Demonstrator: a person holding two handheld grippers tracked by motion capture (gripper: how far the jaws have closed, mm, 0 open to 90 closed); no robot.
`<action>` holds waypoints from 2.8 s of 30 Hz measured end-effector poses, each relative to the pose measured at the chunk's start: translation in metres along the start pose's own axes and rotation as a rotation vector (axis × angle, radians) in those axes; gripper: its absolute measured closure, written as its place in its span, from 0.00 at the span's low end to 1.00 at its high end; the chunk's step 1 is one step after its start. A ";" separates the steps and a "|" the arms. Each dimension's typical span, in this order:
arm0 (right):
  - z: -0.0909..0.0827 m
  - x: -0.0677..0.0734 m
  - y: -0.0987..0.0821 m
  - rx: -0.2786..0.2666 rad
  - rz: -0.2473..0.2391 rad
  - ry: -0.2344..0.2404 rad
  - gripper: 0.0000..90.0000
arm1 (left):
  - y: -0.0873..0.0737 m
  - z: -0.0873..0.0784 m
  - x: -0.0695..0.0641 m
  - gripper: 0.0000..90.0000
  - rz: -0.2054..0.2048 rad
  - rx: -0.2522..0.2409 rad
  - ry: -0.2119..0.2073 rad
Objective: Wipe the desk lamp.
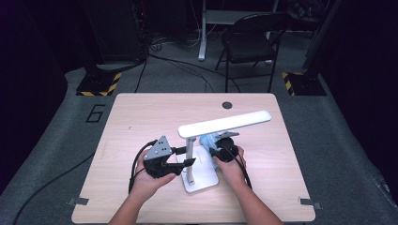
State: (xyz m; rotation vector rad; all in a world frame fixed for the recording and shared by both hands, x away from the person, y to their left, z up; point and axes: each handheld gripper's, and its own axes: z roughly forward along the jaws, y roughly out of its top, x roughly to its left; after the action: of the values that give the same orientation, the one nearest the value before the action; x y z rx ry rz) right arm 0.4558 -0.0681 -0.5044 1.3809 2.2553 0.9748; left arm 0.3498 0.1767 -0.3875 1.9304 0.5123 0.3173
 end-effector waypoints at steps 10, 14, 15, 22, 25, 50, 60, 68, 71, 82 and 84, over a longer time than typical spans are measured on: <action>-0.008 0.006 -0.008 0.000 -0.008 0.003 0.67 | -0.002 0.001 -0.001 0.58 -0.005 -0.015 0.012; -0.013 0.006 -0.014 0.004 -0.017 0.015 0.67 | -0.002 0.001 0.000 0.58 -0.003 -0.016 0.009; -0.015 0.006 -0.015 0.002 -0.016 0.021 0.67 | -0.002 0.001 0.000 0.58 -0.002 -0.017 0.008; -0.027 0.008 -0.027 0.002 -0.031 0.029 0.67 | -0.002 0.001 0.000 0.58 -0.008 -0.022 0.005; -0.033 0.010 -0.033 0.006 -0.024 0.032 0.67 | -0.002 0.001 0.000 0.58 -0.003 -0.020 0.008; -0.086 0.025 -0.084 0.038 -0.097 0.106 0.67 | -0.002 0.001 0.000 0.58 -0.002 -0.018 0.001; -0.087 0.018 -0.089 0.033 -0.090 0.127 0.69 | -0.002 0.000 0.001 0.58 -0.010 -0.011 -0.011; -0.082 0.016 -0.085 0.029 -0.085 0.117 0.70 | -0.003 0.001 0.001 0.58 -0.009 -0.019 -0.007; -0.079 0.015 -0.083 0.024 -0.084 0.116 0.70 | -0.003 0.001 0.001 0.58 -0.014 -0.019 -0.011; -0.065 0.010 -0.070 0.006 -0.075 0.090 0.70 | -0.003 0.001 0.002 0.58 -0.017 -0.016 -0.026; -0.063 0.009 -0.067 0.009 -0.064 0.084 0.70 | -0.003 0.001 0.002 0.58 -0.018 -0.015 -0.026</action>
State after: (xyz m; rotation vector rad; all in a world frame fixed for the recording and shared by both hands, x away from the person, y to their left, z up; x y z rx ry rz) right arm 0.3707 -0.1040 -0.5051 1.2857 2.3517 1.0202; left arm 0.3516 0.1782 -0.3906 1.9123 0.5086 0.2841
